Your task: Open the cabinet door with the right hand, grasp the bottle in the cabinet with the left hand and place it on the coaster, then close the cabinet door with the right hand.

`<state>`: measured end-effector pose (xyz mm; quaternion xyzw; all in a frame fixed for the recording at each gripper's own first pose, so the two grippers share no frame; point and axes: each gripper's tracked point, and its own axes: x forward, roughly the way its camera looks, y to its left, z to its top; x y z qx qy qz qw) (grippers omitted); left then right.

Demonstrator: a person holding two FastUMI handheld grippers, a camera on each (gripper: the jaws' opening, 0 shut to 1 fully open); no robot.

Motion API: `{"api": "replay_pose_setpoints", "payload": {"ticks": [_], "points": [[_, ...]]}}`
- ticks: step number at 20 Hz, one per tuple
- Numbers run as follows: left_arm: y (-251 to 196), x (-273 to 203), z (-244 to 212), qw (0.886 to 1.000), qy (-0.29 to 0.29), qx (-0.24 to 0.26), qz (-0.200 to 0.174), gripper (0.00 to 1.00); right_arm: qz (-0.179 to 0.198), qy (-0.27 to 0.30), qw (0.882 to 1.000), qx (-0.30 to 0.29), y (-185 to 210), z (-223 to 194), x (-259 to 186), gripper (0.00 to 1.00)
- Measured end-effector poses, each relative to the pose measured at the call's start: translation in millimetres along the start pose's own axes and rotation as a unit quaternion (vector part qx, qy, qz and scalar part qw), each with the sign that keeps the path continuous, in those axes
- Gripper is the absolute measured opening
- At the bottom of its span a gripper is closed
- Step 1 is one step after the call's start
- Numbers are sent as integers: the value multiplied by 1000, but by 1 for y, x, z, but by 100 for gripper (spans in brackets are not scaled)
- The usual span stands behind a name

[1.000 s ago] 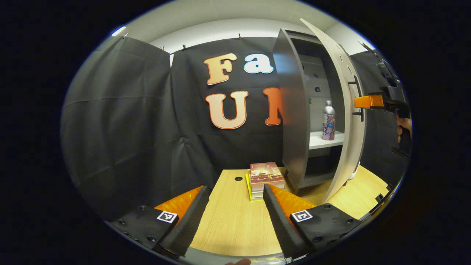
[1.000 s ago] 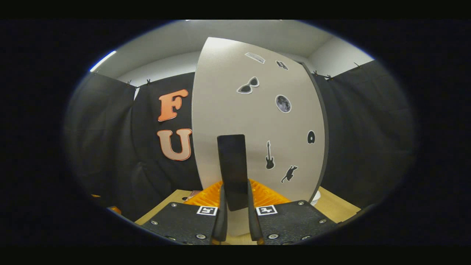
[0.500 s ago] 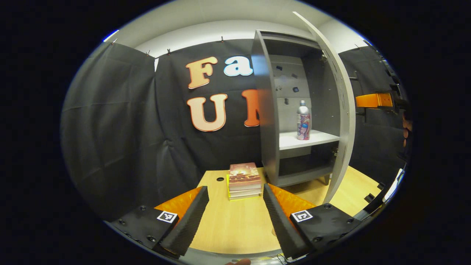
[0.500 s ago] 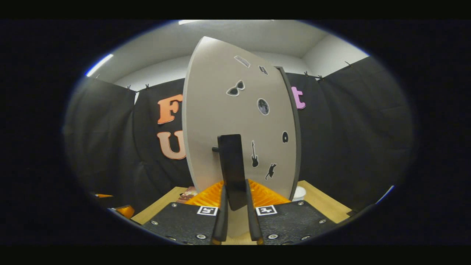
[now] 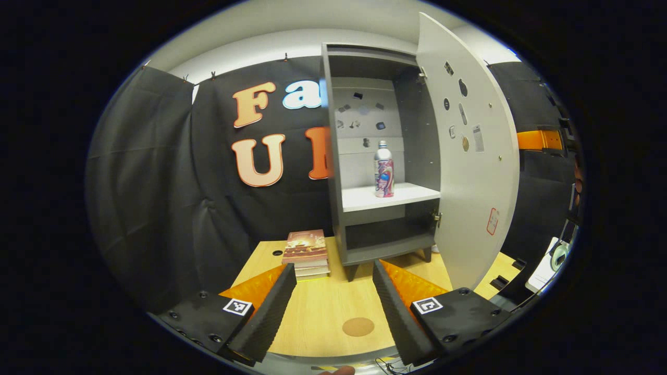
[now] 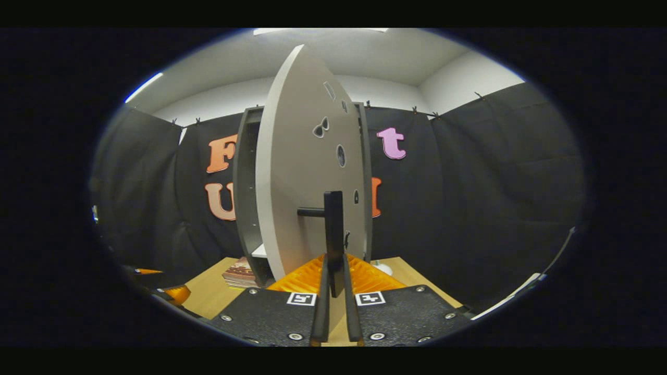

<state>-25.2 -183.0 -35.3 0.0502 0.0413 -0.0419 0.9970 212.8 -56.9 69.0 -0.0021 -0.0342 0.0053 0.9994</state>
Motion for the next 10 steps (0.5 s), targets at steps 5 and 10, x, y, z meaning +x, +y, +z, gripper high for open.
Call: {"api": "replay_pose_setpoints", "payload": {"ticks": [5, 10], "points": [[-31, 3, 2, 1000, 1, 8, -14, 96, -10, 0, 1000, 4, -15, 0, -1, 16], [-42, 15, 2, 1000, 9, 0, -10, 96, -15, 4, 1000, 16, -28, -1, 0, 0]]}}
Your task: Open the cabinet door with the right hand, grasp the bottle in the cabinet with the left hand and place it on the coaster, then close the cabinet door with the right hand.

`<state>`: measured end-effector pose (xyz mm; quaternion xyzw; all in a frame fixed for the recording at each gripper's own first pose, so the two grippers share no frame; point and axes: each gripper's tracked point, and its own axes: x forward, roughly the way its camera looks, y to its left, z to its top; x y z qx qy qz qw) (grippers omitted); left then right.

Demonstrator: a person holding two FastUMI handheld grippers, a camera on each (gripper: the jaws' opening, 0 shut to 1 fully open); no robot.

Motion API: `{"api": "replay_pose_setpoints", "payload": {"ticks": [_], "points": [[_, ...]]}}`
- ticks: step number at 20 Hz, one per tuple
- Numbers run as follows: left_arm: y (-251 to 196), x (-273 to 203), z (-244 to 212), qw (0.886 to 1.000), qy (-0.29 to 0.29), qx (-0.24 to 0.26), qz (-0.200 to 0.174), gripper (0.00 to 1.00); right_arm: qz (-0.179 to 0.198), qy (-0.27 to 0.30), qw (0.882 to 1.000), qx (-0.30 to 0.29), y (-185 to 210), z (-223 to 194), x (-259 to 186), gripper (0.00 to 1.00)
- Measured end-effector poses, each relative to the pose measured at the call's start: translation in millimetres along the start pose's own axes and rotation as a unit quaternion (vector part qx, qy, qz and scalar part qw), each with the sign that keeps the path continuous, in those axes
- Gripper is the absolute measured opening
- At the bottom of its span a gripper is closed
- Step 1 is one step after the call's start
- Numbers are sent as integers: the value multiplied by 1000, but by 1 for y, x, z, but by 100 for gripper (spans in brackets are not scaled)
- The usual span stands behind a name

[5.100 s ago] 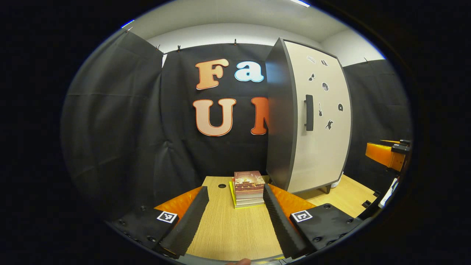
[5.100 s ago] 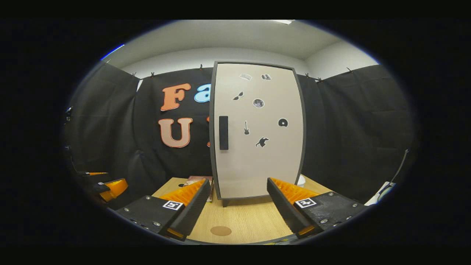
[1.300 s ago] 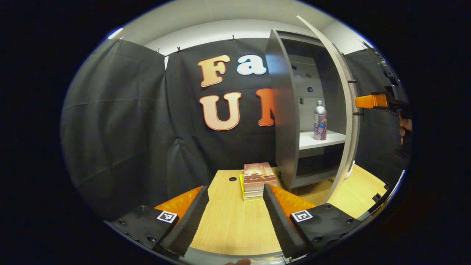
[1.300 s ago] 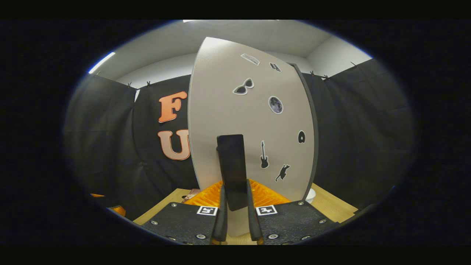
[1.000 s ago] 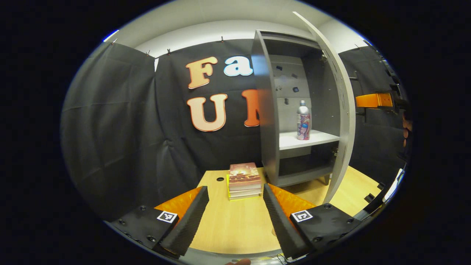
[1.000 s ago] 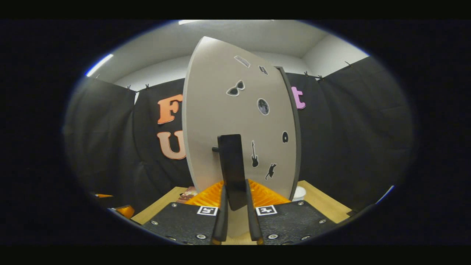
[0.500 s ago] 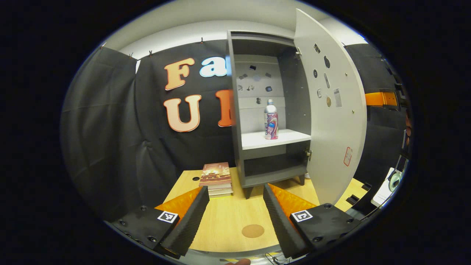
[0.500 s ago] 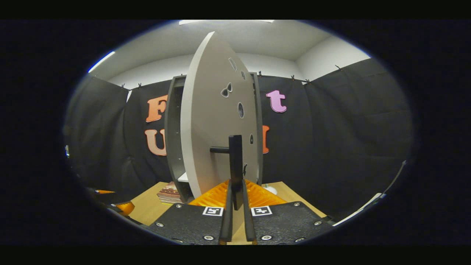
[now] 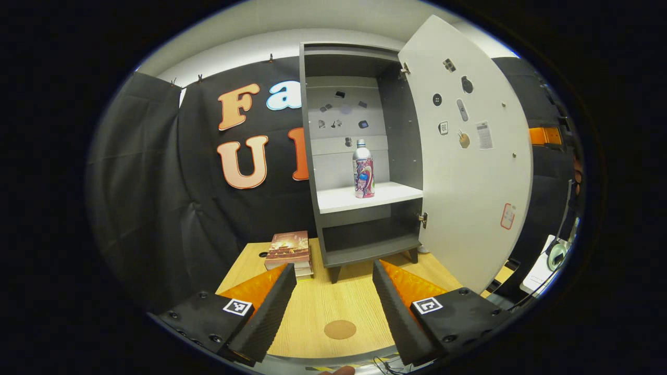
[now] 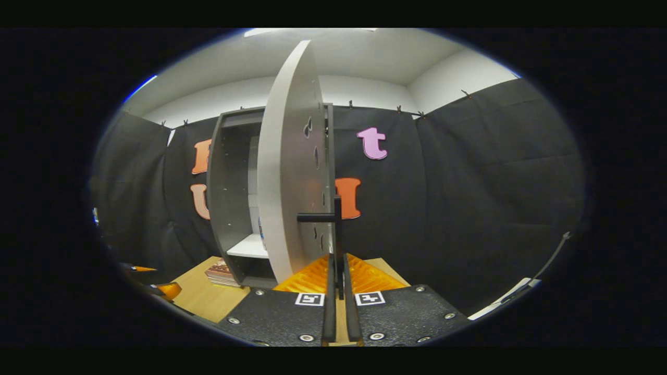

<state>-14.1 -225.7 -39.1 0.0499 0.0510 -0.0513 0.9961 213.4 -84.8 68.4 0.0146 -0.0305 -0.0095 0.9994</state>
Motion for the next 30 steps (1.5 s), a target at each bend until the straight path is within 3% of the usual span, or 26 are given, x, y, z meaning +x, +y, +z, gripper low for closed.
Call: {"api": "replay_pose_setpoints", "payload": {"ticks": [1, 4, 5, 6, 14, 15, 16, 18, 19, 27, 28, 30], "points": [[-1, 3, 0, 1000, 2, -1, 2, 94, -1, -1, 1000, 0, -1, -1, -2, 5], [-11, 11, -3, 1000, 10, -7, 1, 94, 13, 0, 1000, 13, 0, -1, 1, 0], [-14, 12, -2, 1000, 12, -9, 1, 94, 15, -1, 1000, 11, 0, -1, 1, 16], [-17, 14, -2, 1000, 12, -9, 2, 94, 16, 0, 1000, 9, -3, -1, 2, 0], [-26, 46, 14, 1000, 9, -27, 12, 96, 9, -24, 1000, 5, -7, 4, 0, 0], [-27, 54, 19, 1000, 6, -27, 12, 95, 6, -32, 999, 0, -8, 6, -3, 16], [-28, 62, 26, 1000, 0, -23, 13, 96, 6, -42, 999, -3, -8, 10, -1, 5], [-33, 81, 38, 1000, -12, -16, 10, 94, 4, -50, 999, -4, -8, 14, -2, 0], [-38, 91, 45, 1000, -19, -15, 7, 96, 3, -55, 998, -6, -7, 16, -6, 5], [-78, 190, 108, 997, -71, 1, -42, 96, -14, -69, 997, -11, 0, 22, -16, 6], [-80, 205, 114, 996, -74, 0, -46, 94, -16, -67, 998, -14, 0, 21, -16, 17], [-83, 234, 124, 996, -79, 0, -51, 96, -17, -57, 998, -8, 6, 16, -14, 14]]}}
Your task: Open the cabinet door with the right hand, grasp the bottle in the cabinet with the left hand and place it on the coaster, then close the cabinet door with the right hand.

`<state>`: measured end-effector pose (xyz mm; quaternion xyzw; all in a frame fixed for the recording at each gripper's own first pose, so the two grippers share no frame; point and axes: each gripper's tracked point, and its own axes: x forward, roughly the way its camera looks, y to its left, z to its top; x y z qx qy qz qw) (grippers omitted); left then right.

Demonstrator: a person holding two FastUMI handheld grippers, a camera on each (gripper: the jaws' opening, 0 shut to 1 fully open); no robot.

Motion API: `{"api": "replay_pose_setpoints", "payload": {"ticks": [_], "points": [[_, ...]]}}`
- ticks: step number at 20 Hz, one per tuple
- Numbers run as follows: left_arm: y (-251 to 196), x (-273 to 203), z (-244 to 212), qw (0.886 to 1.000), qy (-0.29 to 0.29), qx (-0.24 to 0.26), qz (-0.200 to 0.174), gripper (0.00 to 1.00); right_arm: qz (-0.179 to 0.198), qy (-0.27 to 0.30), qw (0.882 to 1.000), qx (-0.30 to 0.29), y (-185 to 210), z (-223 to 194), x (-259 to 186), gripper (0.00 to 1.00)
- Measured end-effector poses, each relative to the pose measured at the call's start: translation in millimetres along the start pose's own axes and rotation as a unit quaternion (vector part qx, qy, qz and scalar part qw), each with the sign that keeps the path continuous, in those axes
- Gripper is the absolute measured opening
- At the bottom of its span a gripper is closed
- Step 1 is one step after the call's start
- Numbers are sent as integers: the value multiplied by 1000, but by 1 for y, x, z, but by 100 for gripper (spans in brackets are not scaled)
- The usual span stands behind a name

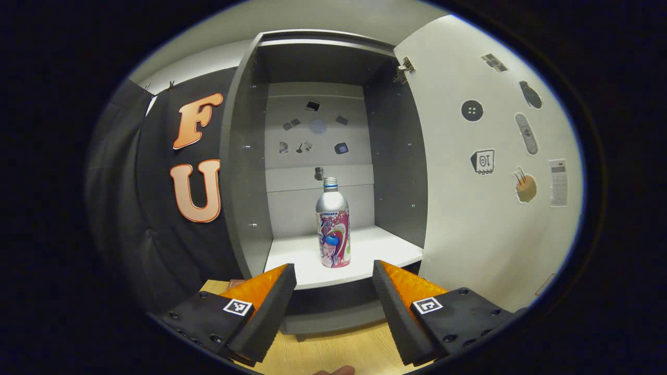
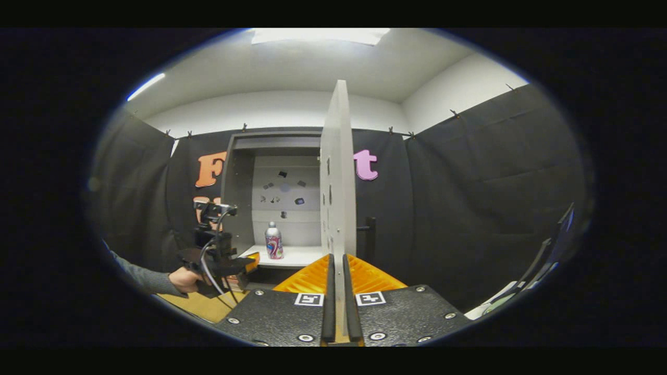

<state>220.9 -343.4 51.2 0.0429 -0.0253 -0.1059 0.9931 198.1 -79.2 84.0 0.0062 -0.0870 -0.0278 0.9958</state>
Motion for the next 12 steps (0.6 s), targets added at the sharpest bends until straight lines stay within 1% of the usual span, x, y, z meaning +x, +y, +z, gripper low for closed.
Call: {"api": "replay_pose_setpoints", "payload": {"ticks": [2, 4, 5, 6, 7, 8, 9, 10, 11, 12], "points": [[2, 30, 3, 1000, 0, -2, -4, 96, -1, 2, 1000, 10, 6, -2, 1, 8], [2, 54, 2, 1000, 2, -9, -10, 96, -3, 11, 1000, 18, 11, -8, 3, 9], [3, 68, 2, 1000, 1, -11, -14, 96, -4, 15, 1000, 19, 13, -10, 3, 17], [4, 79, 1, 1000, 0, -10, -15, 96, -6, 22, 1000, 17, 14, -14, 5, 13], [4, 93, -1, 1000, 0, -9, -17, 96, -6, 28, 999, 14, 15, -17, 4, 14], [5, 104, -4, 1000, 2, -8, -17, 96, -5, 31, 999, 12, 16, -18, 7, 22], [5, 115, -7, 1000, 3, -10, -19, 96, -5, 36, 999, 11, 15, -22, 10, 26], [4, 124, -10, 1000, 6, -13, -22, 96, -5, 45, 999, 10, 17, -24, 10, 28], [3, 133, -12, 1000, 8, -16, -23, 96, -6, 52, 999, 8, 18, -26, 9, 24], [4, 141, -14, 1000, 9, -18, -23, 96, -7, 58, 998, 6, 19, -27, 10, 30]]}}
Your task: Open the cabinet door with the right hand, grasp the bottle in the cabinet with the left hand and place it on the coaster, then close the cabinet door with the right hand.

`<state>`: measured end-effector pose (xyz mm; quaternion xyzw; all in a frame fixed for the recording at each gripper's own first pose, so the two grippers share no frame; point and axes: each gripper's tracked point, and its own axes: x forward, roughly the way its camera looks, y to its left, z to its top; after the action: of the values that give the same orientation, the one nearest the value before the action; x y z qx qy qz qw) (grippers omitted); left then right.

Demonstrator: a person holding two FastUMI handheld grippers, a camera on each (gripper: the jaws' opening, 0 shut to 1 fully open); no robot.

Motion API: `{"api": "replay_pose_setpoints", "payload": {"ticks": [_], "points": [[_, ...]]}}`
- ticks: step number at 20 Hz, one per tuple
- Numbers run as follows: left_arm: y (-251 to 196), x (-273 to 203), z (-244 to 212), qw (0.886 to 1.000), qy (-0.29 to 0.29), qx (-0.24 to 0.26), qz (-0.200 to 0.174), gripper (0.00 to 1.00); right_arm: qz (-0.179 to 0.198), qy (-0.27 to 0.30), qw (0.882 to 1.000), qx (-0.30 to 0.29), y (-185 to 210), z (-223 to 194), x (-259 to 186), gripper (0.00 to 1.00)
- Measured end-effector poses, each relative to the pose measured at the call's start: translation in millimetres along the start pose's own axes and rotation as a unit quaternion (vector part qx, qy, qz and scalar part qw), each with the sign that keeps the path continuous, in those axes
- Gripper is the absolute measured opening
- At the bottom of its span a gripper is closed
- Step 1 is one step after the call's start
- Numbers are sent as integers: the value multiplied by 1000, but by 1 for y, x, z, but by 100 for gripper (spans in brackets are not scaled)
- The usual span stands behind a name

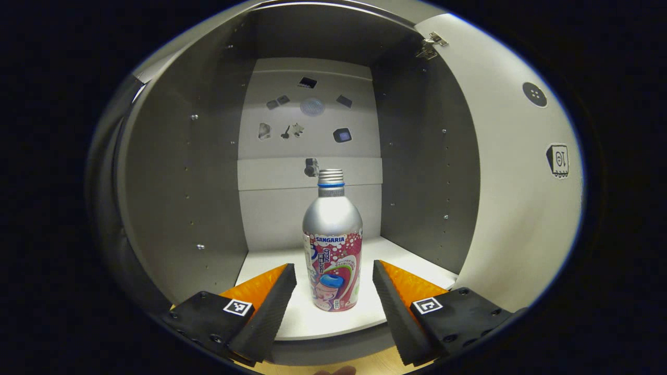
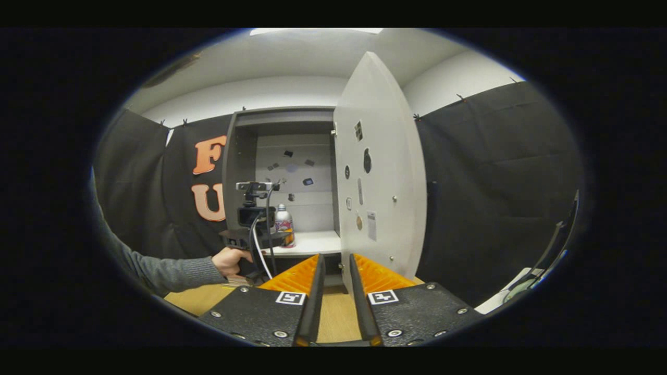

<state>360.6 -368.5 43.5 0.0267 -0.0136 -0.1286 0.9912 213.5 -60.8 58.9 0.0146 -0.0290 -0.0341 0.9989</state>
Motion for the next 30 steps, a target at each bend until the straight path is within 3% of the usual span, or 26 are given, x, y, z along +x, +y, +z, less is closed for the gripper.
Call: {"api": "replay_pose_setpoints", "payload": {"ticks": [6, 7, 8, 10, 19, 22, 23, 24, 26, 30], "points": [[2, 40, 2, 1000, -5, -3, -3, 96, -6, 27, 1000, 2, 2, -9, 3, 25], [2, 38, 2, 1000, -6, -2, 2, 95, -8, 31, 1000, 1, 1, -11, 2, 29], [-1, 39, 1, 1000, -5, -3, -2, 86, -11, 34, 999, -1, 2, -12, 5, 30], [1, 35, 4, 1000, -9, -8, -1, 86, -11, 36, 999, 4, 3, -14, 4, 30], [17, -75, 17, 998, -56, 19, 19, 84, 22, 49, 998, 17, 9, -27, -16, 30], [19, -120, -11, 998, -50, 19, 25, 85, 40, 62, 997, 15, 13, -36, -26, 31], [20, -134, -24, 999, -43, 18, 26, 85, 47, 67, 997, 16, 14, -41, -31, 28], [21, -147, -39, 999, -34, 18, 28, 85, 52, 72, 996, 17, 15, -46, -37, 33], [23, -173, -69, 999, -16, 20, 33, 86, 60, 81, 995, 16, 16, -53, -50, 29], [30, -214, -136, 998, 25, 27, 47, 85, 75, 100, 992, 13, 19, -68, -68, 34]]}}
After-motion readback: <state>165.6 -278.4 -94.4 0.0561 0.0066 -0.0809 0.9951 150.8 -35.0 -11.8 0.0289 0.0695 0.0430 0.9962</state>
